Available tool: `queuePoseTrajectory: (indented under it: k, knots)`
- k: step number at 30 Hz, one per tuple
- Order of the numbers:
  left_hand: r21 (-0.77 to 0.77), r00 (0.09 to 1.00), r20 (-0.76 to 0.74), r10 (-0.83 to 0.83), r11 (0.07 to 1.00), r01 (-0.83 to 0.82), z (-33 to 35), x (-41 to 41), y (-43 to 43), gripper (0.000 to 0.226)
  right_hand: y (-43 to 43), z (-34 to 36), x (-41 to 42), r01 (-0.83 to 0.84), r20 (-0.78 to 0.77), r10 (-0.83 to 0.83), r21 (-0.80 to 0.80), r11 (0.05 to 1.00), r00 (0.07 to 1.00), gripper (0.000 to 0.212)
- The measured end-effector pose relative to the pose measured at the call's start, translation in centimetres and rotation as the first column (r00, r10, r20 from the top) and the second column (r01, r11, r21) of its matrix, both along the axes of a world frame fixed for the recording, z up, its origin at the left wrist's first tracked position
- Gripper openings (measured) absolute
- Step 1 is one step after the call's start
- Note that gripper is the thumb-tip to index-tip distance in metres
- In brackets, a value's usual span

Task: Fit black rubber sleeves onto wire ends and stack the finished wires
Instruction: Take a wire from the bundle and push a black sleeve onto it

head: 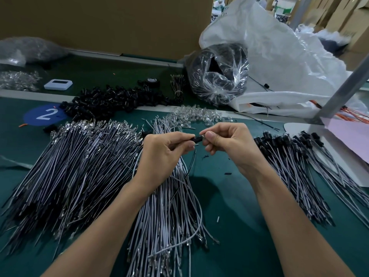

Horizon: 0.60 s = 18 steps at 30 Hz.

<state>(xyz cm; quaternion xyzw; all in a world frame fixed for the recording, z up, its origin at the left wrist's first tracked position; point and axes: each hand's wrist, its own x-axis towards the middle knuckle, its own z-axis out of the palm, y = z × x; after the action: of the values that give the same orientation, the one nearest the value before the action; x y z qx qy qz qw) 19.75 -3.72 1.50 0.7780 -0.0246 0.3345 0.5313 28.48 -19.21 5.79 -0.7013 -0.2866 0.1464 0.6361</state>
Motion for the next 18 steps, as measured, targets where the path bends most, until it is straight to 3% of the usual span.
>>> queuePoseTrajectory:
  k: [5, 18]
  knots:
    - [0.087, 0.998, -0.007, 0.067, 0.994, -0.067, -0.2, -0.2, 0.1, 0.022, 0.1, -0.5, -0.1, -0.006, -0.066, 0.005, -0.019, 1.0, 0.998, 0.017]
    - [0.041, 0.998, 0.034, 0.05, 0.998, -0.051, 0.1, -0.2, -0.3, 0.023, 0.3, -1.4, -0.5, -0.01, -0.144, 0.023, 0.088, 0.996, 0.989, 0.013]
